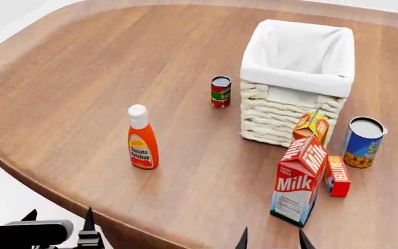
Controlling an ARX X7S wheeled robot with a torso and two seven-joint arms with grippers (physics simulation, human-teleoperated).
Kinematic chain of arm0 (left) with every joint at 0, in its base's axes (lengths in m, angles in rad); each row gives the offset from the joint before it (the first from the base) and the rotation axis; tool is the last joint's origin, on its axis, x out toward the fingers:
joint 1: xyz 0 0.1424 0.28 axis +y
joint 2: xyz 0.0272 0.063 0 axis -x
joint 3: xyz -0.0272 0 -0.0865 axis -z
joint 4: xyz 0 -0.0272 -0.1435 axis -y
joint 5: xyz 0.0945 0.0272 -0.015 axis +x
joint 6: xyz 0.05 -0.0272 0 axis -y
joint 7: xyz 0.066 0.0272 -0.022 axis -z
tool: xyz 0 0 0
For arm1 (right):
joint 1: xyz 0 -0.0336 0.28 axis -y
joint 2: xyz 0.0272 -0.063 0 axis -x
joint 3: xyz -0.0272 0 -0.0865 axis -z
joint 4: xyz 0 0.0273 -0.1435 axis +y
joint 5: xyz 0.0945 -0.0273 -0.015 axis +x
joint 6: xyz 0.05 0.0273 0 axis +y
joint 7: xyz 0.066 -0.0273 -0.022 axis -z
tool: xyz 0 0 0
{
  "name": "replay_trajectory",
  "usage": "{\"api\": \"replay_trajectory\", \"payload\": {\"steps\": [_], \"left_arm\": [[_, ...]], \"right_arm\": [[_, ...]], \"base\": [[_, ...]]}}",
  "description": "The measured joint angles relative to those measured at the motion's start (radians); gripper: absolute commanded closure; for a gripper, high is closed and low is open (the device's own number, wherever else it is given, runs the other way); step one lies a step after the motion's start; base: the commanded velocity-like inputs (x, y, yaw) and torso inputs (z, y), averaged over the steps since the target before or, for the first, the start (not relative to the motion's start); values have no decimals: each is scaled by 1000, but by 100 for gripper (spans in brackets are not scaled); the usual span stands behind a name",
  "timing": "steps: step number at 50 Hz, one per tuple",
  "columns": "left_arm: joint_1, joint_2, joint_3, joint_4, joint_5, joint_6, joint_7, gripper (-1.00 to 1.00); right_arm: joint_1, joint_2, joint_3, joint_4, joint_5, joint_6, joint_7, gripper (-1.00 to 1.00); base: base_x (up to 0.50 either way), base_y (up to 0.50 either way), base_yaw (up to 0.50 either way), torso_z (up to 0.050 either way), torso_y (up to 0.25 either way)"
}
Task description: Pick up the butter and put it in the basket.
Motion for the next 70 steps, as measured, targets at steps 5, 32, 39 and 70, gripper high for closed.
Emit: {"api": "replay_trajectory", "payload": {"steps": [5,32,39,70], "left_arm": [[-12,-2,8,-43,-1,31,3,-100],[-12,-27,54,-61,1,75,-5,-100],[-12,-29,65,-69,8,97,-13,-100],[-2,-52,85,-14,-4,110,-42,-100]], "right_arm": [[12,0,-6,40,5,-9,-1,-100],[17,13,-32,61,32,-39,4,-100],[9,19,-32,44,44,-41,6,-100],[-8,40,-45,7,59,-28,42,-100]], "base": [[0,0,0,0,0],[34,-105,0,0,0],[153,-476,0,0,0],[107,-332,0,0,0]]}}
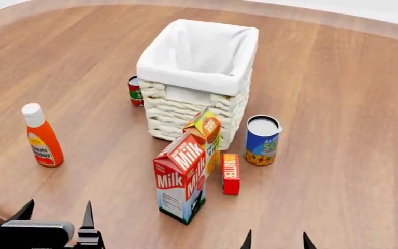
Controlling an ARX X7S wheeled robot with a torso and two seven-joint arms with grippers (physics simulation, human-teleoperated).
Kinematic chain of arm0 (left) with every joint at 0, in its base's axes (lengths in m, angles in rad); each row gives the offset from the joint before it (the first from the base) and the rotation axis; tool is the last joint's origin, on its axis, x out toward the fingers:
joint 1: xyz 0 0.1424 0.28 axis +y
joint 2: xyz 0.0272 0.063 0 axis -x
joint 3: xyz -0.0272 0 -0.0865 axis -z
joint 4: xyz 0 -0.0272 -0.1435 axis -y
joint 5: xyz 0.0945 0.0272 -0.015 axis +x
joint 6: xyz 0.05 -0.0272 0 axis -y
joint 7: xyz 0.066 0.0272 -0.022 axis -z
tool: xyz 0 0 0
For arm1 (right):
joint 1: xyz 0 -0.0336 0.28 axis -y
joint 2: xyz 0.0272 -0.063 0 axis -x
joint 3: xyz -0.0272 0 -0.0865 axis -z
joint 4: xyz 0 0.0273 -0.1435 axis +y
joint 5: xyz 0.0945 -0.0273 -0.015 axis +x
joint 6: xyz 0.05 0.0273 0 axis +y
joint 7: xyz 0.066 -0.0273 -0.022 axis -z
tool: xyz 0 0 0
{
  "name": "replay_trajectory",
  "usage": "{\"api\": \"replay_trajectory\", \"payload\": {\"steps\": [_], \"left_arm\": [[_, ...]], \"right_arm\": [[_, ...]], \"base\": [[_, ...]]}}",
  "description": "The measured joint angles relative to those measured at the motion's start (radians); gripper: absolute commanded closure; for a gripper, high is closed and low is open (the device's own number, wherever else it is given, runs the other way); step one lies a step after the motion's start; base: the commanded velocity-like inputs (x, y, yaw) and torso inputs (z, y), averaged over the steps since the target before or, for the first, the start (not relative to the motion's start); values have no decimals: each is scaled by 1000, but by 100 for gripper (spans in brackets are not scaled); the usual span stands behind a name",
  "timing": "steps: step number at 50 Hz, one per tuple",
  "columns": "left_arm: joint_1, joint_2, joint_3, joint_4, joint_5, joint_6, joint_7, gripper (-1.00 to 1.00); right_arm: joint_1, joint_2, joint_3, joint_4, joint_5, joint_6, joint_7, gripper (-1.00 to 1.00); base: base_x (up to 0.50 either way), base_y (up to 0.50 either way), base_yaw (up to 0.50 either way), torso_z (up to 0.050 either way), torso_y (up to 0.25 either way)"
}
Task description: Pick up the butter and put it in the basket.
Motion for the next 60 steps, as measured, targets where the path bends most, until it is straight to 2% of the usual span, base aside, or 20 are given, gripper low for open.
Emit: {"api": "replay_trajectory", "payload": {"steps": [29,45,60], "left_arm": [[-29,-36,-40,147,-106,-149,-28,-100],[-85,-87,-53,393,-179,-376,-87,-100],[-59,-115,-62,527,-216,-435,-107,-100]], "right_arm": [[-15,17,-4,-49,15,23,37,-100],[-61,37,-6,-105,20,35,57,-100],[-119,53,-10,-176,25,54,78,-100]], "base": [[15,-41,0,0,0],[450,145,0,0,0],[149,48,0,0,0]]}}
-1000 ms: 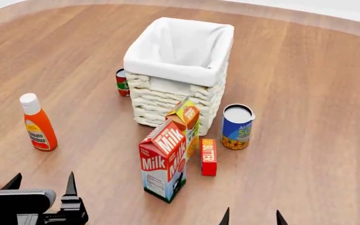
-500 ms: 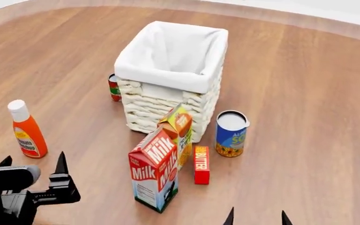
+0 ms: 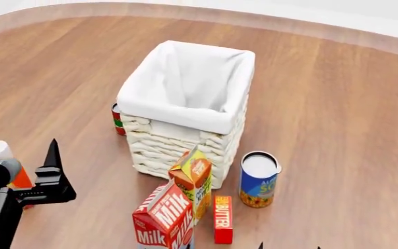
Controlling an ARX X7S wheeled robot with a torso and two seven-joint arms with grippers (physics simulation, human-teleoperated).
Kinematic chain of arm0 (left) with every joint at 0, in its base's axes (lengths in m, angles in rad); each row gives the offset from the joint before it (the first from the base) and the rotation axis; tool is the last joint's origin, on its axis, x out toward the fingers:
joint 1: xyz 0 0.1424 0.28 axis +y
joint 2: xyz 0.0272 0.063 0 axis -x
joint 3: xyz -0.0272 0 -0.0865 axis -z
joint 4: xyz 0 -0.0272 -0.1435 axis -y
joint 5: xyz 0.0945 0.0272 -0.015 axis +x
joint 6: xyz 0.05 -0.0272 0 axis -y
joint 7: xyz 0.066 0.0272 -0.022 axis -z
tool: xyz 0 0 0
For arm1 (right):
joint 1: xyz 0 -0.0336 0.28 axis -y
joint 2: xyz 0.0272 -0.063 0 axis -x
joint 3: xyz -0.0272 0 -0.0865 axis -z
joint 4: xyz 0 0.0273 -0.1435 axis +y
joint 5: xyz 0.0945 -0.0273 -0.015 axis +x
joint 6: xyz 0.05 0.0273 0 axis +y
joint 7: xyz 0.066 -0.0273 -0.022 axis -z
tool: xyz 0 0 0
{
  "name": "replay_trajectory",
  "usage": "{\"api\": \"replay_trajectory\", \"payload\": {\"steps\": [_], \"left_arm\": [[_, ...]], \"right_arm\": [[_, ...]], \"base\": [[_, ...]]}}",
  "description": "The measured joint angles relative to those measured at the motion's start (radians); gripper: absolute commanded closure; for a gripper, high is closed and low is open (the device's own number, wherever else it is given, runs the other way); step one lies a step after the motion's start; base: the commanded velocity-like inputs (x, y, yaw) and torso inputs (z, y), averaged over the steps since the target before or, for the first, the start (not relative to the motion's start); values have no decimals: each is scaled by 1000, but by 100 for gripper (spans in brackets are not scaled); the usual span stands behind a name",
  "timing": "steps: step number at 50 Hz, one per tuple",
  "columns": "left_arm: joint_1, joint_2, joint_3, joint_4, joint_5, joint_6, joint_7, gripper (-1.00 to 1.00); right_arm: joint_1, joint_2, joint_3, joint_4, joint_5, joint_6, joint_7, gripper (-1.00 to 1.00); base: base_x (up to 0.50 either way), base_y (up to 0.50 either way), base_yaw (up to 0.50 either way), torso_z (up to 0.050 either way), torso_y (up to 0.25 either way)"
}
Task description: Pick up the butter and put it in the basket.
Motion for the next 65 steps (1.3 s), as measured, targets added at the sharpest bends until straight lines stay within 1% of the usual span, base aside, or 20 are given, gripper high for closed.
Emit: {"api": "replay_trajectory", "payload": {"steps": [10,17,44,47,54,65], "left_arm": [[-4,-4,-4,12,-13,-14,-8,-100],[-16,-2,-7,-1,-14,-12,-15,-100],[-51,-8,-21,-44,-30,-9,-26,-100],[-53,-7,-25,-46,-37,-14,-29,-100],[-50,-7,-29,-36,-51,-30,-38,-100],[-35,-16,-36,-2,-69,-54,-54,-100]], "right_arm": [[-9,7,-7,-24,4,7,2,-100],[-5,8,-7,-23,4,12,12,-100],[-4,16,-13,-25,7,18,37,-100],[-5,18,-16,-28,5,14,37,-100],[-31,29,-45,-31,-27,-45,25,-100],[-45,21,-105,24,-60,-140,-9,-100]], "base": [[476,153,0,0,0],[0,0,0,0,0],[0,0,0,0,-250],[0,0,0,0,0],[0,0,0,0,0],[0,0,0,0,0]]}}
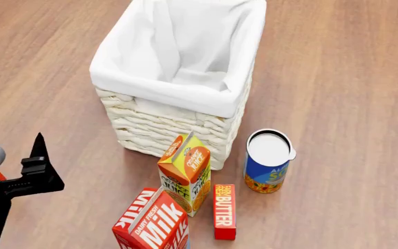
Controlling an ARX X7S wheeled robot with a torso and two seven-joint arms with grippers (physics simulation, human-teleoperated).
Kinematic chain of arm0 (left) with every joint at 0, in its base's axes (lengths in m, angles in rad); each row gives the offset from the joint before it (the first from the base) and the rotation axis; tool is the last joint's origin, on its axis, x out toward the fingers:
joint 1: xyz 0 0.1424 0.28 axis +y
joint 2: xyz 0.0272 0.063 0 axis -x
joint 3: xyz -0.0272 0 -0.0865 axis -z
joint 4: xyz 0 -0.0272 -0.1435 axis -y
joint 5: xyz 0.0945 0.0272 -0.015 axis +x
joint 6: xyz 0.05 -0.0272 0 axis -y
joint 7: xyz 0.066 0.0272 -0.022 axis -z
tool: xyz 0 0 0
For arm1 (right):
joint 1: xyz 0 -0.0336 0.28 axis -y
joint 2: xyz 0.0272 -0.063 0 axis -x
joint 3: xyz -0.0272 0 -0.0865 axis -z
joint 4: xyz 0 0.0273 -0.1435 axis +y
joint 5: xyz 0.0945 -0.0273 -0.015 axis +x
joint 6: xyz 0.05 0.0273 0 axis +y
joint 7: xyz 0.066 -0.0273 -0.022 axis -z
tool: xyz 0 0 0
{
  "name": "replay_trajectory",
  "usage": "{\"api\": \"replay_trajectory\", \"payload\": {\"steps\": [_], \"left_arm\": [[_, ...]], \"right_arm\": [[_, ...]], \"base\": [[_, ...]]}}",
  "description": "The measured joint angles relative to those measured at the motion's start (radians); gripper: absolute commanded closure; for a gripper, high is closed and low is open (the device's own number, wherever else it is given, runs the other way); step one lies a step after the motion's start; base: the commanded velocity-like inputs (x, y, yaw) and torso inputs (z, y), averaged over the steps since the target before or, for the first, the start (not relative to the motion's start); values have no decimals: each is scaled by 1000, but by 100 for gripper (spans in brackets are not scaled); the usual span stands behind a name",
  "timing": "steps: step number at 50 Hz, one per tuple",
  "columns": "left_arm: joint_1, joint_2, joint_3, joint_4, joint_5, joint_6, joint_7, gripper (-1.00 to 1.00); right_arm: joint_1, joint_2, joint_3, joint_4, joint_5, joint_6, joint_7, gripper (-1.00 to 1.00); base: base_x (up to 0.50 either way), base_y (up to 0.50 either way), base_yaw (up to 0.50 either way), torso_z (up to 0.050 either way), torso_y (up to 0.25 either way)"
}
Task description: Pick up the butter and put it in the basket.
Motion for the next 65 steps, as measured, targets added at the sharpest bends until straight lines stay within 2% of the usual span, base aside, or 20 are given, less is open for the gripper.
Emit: {"api": "replay_trajectory", "payload": {"steps": [19,40,65], "left_arm": [[7,-9,-2,25,-12,-15,-19,-100],[14,-16,-5,54,-26,-28,-39,-100],[18,-22,-1,71,-38,-38,-55,-100]], "right_arm": [[70,-28,-69,80,-16,-62,-54,-100],[163,-54,-83,196,13,-109,-85,-100],[228,-69,-84,291,63,-70,-97,-100]], "base": [[0,0,0,0,0],[0,0,0,0,0],[0,0,0,0,0]]}}
